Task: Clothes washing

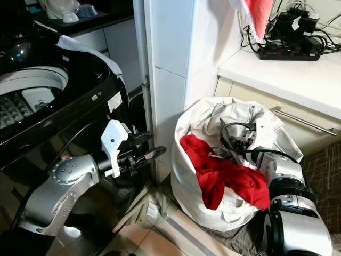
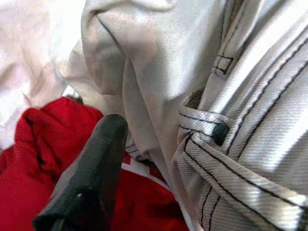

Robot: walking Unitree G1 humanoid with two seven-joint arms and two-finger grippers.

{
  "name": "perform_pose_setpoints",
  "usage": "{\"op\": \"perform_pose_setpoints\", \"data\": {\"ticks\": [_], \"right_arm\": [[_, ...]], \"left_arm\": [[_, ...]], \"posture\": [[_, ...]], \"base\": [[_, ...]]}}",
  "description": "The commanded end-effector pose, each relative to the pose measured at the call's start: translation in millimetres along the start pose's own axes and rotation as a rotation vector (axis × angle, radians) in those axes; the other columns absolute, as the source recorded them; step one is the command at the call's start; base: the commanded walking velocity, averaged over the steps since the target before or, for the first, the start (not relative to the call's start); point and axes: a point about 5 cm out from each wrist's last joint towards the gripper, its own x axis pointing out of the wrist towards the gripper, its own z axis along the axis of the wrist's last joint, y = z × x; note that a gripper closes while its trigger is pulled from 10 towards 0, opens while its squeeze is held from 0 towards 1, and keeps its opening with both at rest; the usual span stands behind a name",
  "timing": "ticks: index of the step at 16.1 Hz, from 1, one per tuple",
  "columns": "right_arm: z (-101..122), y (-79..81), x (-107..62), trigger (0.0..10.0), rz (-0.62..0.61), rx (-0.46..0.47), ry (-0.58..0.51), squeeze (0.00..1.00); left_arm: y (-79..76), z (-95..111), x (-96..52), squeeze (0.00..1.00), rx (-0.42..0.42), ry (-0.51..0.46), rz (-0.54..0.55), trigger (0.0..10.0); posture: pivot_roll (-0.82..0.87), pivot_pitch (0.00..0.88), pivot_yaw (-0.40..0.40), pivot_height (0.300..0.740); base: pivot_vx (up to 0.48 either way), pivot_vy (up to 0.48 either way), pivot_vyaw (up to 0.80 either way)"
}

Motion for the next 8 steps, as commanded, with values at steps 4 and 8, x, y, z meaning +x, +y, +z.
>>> {"op": "perform_pose_setpoints", "data": {"ticks": [4, 8], "right_arm": [[4, -4.4, -5.0, 0.0, 0.044, -0.002, -0.047, 0.00], [6, -15.7, -17.9, 0.0, 0.085, 0.035, -0.072, 0.00]], "left_arm": [[0.2, 2, -2.1, 0.00, 0.004, -0.004, 0.008, 10.0], [-0.6, 2, -2.0, 0.00, 0.007, -0.007, 0.010, 10.0]], "posture": [[0.09, 0.000, 0.015, 0.740], [0.08, 0.000, 0.010, 0.740]], "base": [[0.000, 0.000, 0.00], [0.000, 0.000, 0.00]]}}
